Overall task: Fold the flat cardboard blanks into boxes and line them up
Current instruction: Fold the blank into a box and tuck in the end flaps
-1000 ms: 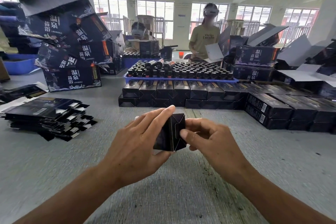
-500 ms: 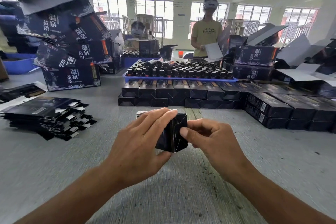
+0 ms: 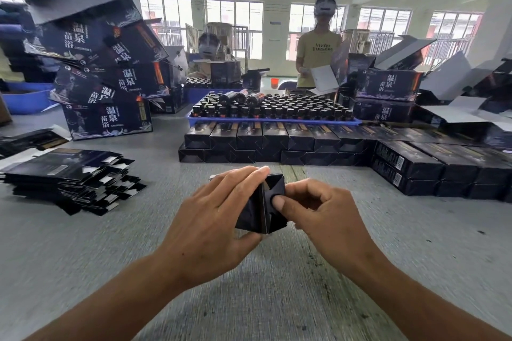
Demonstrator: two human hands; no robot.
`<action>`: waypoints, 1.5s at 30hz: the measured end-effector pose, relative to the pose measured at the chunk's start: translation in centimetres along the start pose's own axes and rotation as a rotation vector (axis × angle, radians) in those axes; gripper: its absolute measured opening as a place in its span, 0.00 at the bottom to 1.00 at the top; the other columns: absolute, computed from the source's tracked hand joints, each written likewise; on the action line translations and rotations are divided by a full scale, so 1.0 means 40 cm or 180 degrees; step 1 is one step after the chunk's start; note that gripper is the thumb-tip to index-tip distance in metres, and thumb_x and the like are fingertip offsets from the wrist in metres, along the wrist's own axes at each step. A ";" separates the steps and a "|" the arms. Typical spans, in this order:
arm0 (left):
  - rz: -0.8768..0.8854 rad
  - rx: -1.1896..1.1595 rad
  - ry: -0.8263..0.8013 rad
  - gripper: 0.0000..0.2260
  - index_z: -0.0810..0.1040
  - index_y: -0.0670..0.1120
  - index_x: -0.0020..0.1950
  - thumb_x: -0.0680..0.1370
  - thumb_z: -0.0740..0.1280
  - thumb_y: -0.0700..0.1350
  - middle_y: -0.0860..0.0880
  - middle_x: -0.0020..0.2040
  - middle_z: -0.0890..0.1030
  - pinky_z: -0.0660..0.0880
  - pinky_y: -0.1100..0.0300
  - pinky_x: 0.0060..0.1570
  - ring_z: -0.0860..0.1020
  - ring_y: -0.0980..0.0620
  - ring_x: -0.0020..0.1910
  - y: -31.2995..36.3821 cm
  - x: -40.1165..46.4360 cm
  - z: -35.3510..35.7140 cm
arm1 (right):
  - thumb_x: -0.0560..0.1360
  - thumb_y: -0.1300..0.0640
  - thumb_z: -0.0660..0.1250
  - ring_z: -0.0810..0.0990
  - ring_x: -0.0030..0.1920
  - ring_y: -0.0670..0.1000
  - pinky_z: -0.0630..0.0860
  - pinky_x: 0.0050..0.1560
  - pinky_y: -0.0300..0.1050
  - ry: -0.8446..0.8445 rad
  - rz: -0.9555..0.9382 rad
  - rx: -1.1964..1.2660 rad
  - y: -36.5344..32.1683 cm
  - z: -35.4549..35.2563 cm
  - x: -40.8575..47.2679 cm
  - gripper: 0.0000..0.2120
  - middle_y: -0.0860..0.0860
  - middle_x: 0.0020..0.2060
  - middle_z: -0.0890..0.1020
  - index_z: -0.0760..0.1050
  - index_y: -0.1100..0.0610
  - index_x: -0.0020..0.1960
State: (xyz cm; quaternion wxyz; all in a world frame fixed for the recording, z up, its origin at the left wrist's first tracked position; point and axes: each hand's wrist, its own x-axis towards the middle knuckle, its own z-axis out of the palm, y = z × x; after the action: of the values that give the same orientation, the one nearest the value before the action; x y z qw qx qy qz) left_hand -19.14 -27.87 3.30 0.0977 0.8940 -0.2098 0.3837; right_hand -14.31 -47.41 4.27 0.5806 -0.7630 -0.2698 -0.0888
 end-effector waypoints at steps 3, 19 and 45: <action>-0.0008 -0.0056 0.0046 0.36 0.62 0.47 0.78 0.74 0.66 0.61 0.50 0.71 0.72 0.78 0.54 0.59 0.72 0.53 0.67 0.000 0.001 -0.001 | 0.74 0.55 0.75 0.84 0.38 0.43 0.78 0.37 0.34 -0.0119 0.0108 0.0197 -0.001 -0.009 0.005 0.04 0.44 0.40 0.86 0.83 0.50 0.48; 0.0052 -0.0073 0.0003 0.37 0.60 0.48 0.79 0.73 0.66 0.61 0.53 0.71 0.69 0.70 0.59 0.64 0.70 0.54 0.68 -0.006 0.002 0.005 | 0.74 0.55 0.75 0.85 0.40 0.46 0.80 0.38 0.38 -0.0205 0.0292 0.0161 -0.003 -0.022 0.013 0.04 0.46 0.41 0.87 0.83 0.52 0.48; -0.2259 -0.2940 0.0062 0.29 0.69 0.58 0.74 0.73 0.67 0.61 0.59 0.59 0.83 0.78 0.71 0.47 0.80 0.65 0.57 -0.028 0.023 -0.011 | 0.60 0.57 0.76 0.86 0.51 0.51 0.82 0.55 0.52 -0.0647 0.0990 0.0591 0.051 -0.019 0.030 0.25 0.49 0.48 0.87 0.78 0.53 0.57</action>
State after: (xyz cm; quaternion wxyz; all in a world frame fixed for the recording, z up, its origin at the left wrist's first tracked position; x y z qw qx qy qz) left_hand -18.36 -27.01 4.26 0.6020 0.7707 -0.0420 0.2045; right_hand -12.13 -48.13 3.34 0.6250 -0.7437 -0.2130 0.1046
